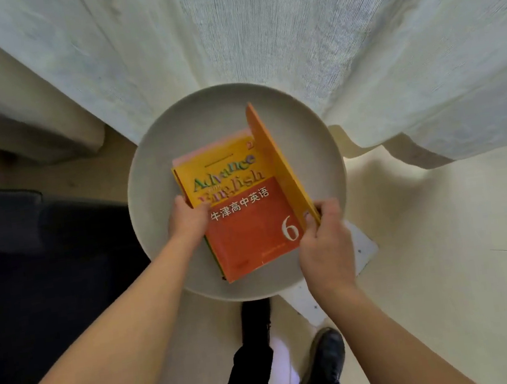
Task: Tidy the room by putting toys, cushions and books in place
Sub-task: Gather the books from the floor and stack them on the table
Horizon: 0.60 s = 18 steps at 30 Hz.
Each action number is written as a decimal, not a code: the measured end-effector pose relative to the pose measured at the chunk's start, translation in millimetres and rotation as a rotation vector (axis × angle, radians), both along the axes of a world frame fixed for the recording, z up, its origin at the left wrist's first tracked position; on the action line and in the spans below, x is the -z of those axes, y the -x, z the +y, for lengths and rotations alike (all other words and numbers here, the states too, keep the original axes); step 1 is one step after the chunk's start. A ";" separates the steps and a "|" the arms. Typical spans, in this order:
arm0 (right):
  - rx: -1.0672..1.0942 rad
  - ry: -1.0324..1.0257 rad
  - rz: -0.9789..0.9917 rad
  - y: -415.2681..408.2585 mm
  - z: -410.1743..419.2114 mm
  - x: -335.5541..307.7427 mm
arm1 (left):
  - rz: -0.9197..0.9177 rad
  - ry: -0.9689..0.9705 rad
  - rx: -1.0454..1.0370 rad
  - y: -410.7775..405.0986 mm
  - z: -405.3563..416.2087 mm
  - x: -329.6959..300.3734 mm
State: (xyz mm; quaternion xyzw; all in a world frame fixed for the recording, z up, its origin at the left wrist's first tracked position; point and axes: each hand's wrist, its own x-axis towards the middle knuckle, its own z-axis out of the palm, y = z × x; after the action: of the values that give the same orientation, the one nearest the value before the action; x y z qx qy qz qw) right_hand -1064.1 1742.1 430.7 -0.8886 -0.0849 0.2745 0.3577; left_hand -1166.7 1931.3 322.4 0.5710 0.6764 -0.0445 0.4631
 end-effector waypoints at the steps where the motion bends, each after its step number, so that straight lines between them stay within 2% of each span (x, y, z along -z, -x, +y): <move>1: -0.017 -0.002 0.007 5.8 3.0 -6.3 | 0.076 -0.078 0.026 -2.3 0.8 -14.2; 2: -0.039 0.000 0.011 12.3 3.6 -9.1 | 0.040 -0.092 -0.003 -6.0 -2.4 -27.9; 3: -0.068 0.001 0.017 18.4 5.7 -14.3 | -0.122 0.007 -0.117 -9.9 -3.8 -43.4; 5: -0.170 0.037 -0.009 29.2 8.7 -20.2 | -0.438 0.357 -0.312 -22.6 -9.5 -73.6; 6: -0.252 0.074 -0.041 33.9 9.8 -21.5 | -0.533 0.476 -0.313 -27.3 -13.6 -84.1; 7: -0.348 0.120 -0.067 37.8 11.4 -22.2 | -0.559 0.500 -0.260 -30.9 -16.8 -89.2; 9: -0.522 0.174 -0.058 43.3 13.2 -17.8 | -0.463 0.347 -0.165 -31.0 -17.6 -87.5; 11: -0.576 0.167 0.057 41.5 12.9 -8.9 | -0.357 0.243 -0.226 -23.2 -10.9 -75.8; 13: -0.672 0.230 0.125 37.7 12.9 2.6 | -0.296 0.252 -0.267 -12.5 -4.4 -57.6; 15: -0.815 0.311 0.148 37.8 15.1 15.7 | -0.201 0.327 -0.181 -6.3 -4.8 -36.9; 16: -0.825 0.323 0.161 39.9 17.1 21.8 | -0.150 0.320 -0.109 -6.2 -6.2 -27.0; 18: -0.678 0.257 0.200 42.5 21.2 37.2 | -0.047 0.187 0.038 -10.0 -11.1 -12.7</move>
State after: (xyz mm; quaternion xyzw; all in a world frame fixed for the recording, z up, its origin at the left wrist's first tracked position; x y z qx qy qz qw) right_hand -1106.6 1763.3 393.5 -0.8165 -0.3036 0.4711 0.1385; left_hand -1156.7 1920.3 335.1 0.5391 0.6471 -0.1029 0.5292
